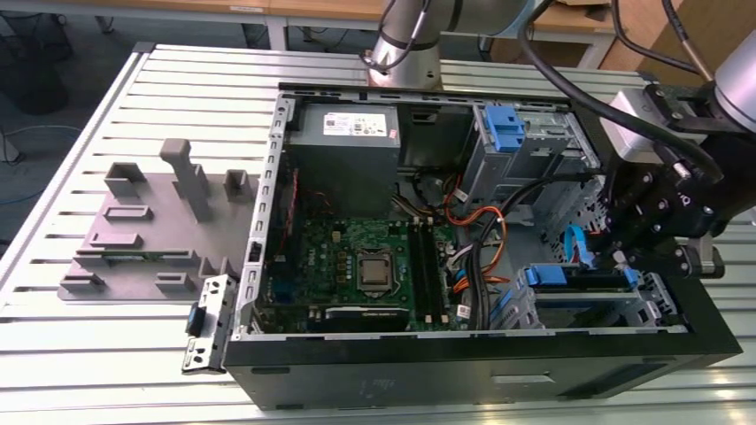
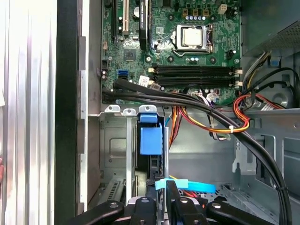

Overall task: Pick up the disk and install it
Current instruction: 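Insert the first disk wire, then insert the second disk wire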

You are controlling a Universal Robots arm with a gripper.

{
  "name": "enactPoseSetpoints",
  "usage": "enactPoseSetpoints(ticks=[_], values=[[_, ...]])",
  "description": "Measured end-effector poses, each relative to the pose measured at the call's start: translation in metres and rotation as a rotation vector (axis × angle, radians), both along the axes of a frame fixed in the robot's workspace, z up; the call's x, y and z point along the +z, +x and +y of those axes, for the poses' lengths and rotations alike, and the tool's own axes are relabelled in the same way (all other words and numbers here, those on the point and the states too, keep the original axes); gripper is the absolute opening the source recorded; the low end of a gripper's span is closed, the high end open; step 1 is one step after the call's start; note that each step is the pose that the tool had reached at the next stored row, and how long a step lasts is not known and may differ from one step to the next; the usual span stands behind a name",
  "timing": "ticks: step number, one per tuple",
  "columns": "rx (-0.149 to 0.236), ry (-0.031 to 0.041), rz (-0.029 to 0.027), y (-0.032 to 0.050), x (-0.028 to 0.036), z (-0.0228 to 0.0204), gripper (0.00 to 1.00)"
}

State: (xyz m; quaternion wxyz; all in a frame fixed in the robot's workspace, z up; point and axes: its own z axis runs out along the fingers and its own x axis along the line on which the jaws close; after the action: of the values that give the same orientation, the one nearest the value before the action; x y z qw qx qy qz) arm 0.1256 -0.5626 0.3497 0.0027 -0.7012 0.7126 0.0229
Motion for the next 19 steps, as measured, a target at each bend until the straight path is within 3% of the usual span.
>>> enactPoseSetpoints(ticks=[3, 16, 19], values=[[0.000, 0.0001, -0.0001, 0.0031, -0.0001, 0.0001, 0.24], [0.000, 0.0006, -0.0001, 0.0032, 0.0010, 0.0000, 0.24], [0.000, 0.0006, -0.0001, 0.0032, 0.0039, 0.0000, 0.24]])
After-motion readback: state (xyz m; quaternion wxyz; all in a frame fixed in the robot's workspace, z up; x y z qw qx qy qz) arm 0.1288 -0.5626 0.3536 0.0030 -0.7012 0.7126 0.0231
